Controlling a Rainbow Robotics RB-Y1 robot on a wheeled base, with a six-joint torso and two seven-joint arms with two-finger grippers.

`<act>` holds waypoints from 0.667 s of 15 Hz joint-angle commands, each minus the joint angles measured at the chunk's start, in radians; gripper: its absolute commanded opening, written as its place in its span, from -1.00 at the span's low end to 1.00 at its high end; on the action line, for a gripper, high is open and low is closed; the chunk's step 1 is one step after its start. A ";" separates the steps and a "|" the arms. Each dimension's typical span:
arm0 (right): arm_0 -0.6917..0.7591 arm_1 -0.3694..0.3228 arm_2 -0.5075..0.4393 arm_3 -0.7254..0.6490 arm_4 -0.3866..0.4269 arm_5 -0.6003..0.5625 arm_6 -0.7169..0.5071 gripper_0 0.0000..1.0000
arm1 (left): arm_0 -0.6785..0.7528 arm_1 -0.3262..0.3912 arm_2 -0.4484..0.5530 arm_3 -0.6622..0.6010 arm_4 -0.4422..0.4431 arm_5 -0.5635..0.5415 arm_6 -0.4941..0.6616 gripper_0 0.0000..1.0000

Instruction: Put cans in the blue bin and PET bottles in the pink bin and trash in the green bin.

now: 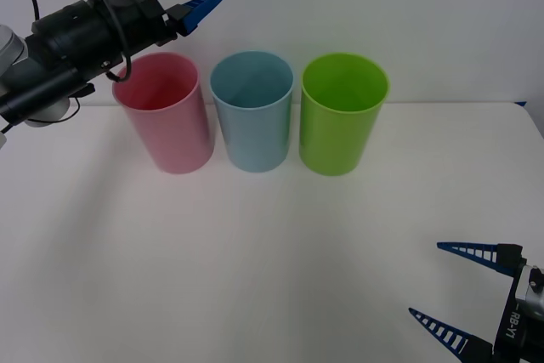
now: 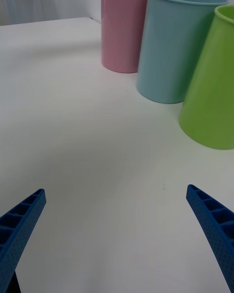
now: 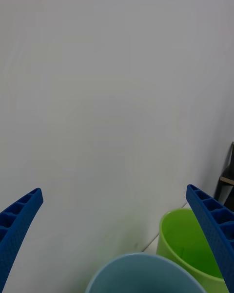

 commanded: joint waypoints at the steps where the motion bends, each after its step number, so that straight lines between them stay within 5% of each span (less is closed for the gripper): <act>1: 0.000 0.000 0.000 0.000 0.000 0.000 0.000 1.00 | 0.090 0.051 0.058 -0.075 0.026 -0.023 -0.008 1.00; 6: 0.000 0.000 0.000 0.000 0.000 0.000 0.000 1.00 | 0.358 0.149 0.278 -0.276 0.099 -0.150 -0.007 1.00; 10: 0.000 0.000 0.000 0.000 0.000 0.000 0.000 1.00 | 0.544 0.154 0.436 -0.346 0.103 -0.274 -0.008 1.00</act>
